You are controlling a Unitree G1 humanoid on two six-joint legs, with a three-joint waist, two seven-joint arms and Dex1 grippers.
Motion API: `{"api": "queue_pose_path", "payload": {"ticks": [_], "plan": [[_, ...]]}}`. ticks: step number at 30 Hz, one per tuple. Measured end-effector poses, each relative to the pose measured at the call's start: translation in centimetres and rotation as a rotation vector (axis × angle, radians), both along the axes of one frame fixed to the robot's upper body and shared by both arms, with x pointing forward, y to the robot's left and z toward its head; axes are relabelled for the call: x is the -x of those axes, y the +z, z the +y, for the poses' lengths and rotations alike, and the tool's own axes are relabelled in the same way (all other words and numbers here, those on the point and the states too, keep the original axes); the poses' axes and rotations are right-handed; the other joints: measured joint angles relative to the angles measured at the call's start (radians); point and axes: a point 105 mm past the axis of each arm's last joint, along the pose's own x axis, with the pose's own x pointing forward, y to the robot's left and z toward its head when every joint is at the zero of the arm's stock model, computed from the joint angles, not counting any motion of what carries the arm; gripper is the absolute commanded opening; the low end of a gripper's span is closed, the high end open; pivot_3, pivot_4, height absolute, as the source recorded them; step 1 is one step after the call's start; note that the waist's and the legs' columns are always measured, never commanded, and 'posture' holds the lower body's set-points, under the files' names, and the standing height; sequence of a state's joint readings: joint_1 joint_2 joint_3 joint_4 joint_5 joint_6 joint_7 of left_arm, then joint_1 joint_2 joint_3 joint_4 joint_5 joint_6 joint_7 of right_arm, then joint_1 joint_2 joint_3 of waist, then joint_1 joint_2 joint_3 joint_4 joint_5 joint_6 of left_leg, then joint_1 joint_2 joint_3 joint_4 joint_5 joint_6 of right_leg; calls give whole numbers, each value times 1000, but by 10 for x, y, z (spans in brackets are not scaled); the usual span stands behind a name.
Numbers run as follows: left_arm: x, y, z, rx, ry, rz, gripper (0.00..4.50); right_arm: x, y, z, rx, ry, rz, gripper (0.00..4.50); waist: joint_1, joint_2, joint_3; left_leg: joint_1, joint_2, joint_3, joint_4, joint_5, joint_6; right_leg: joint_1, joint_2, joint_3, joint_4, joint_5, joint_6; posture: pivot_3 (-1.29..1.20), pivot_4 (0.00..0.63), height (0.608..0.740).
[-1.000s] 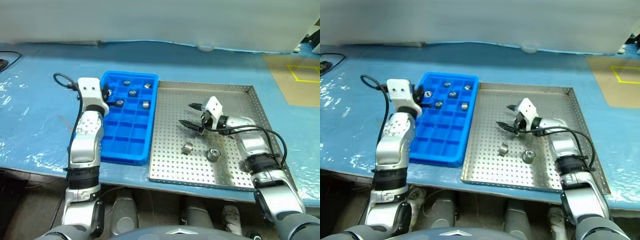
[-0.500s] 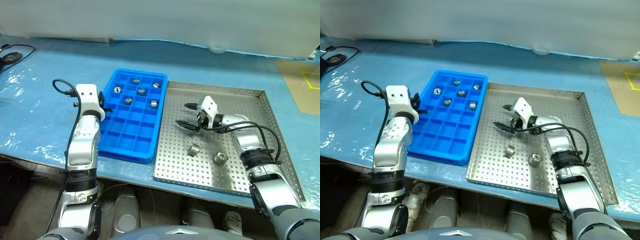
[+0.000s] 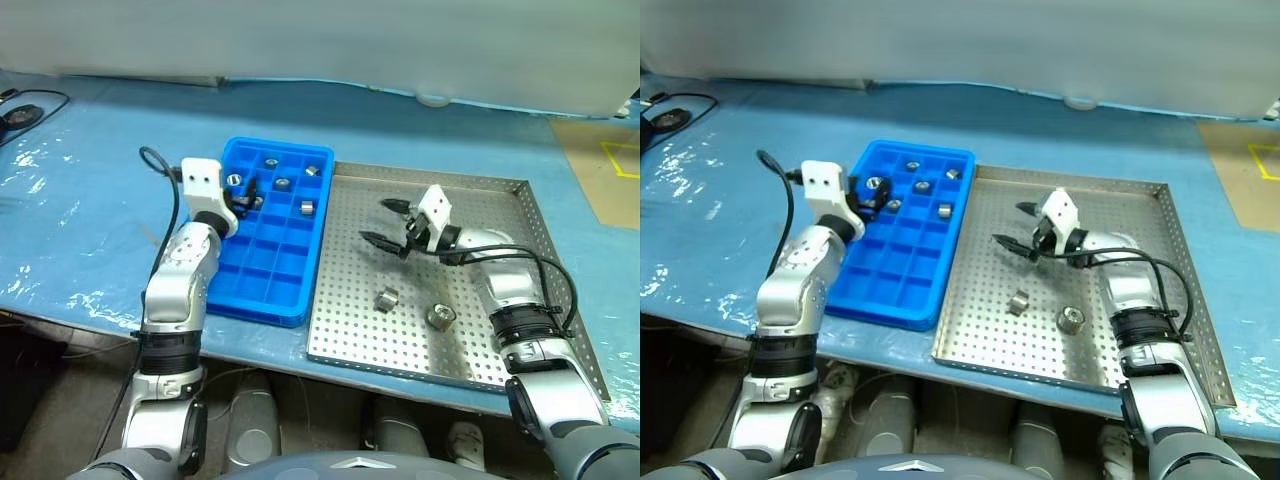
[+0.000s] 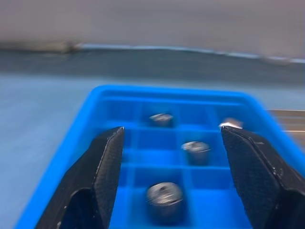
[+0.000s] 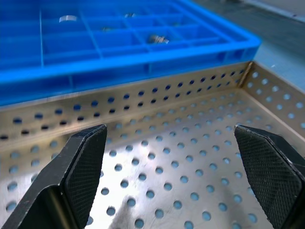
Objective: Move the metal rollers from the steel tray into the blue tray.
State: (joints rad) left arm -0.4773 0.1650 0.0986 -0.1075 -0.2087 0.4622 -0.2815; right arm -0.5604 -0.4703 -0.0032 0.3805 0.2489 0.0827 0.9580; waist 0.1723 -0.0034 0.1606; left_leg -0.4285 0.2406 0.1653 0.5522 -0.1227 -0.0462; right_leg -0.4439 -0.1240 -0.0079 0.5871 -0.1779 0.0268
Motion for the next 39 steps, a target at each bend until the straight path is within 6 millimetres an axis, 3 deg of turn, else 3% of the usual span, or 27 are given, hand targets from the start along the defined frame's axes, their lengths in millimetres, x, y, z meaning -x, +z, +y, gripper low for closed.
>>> {"api": "queue_pose_path", "payload": {"ticks": [5, 12, 18, 24, 31, 34, 37, 39], "plan": [[9, 2, -40, -46, -317, -19, 3408, 10, 31, -10, -131, -19, 5, 4500, -15, 0, 0, 1, 0, 0, 0, 0, 0, 0, 0, 0, 0, 0, 0, 67, 150, 740], [15, -11, -87, -127, -658, 21, 3408, 19, 28, -41, -94, -171, 7, 4500, -53, 0, 0, 7, -1, 5, -2, 1, -1, 1, 0, 6, 1, 0, 0, -81, 150, 740], [35, -48, -131, -256, -946, 133, 3408, 35, 26, -64, -66, -281, -9, 4500, -91, 0, 0, 9, -1, 9, -6, 1, -1, 0, 0, 9, 0, 0, 1, -186, 150, 740], [56, -85, -143, -385, -1150, 253, 3408, 51, 18, -71, -49, -340, 7, 4500, -126, 1, 0, 10, -1, 10, -6, 1, -1, 0, 0, 10, -1, 0, 1, -221, 150, 740], [66, -94, -139, -505, -1288, 303, 3408, 59, 13, -81, -28, -391, 19, 4500, -135, 1, -1, 12, -1, 10, -6, 1, -1, 0, 0, 10, -1, 0, 1, -266, 150, 740], [64, -99, -138, -594, -1290, 288, 2835, 59, 14, -82, -28, -399, 17, 4500, -135, 1, -1, 12, -1, 10, -6, 0, -1, 1, 0, 10, -1, 0, 1, -261, 150, 740], [63, -102, -138, -644, -1282, 258, 1890, 59, 14, -82, -28, -401, 14, 4500, -135, 2, -1, 13, -1, 10, -6, 0, -1, 2, 0, 10, -1, 0, 1, -251, 150, 740], [61, -102, -140, -637, -1269, 251, 1704, 58, 15, -81, -29, -402, 10, 4500, -134, 3, -2, 13, -1, 10, -6, 0, -1, 2, 0, 10, -1, 0, 1, -241, 150, 740]]}}
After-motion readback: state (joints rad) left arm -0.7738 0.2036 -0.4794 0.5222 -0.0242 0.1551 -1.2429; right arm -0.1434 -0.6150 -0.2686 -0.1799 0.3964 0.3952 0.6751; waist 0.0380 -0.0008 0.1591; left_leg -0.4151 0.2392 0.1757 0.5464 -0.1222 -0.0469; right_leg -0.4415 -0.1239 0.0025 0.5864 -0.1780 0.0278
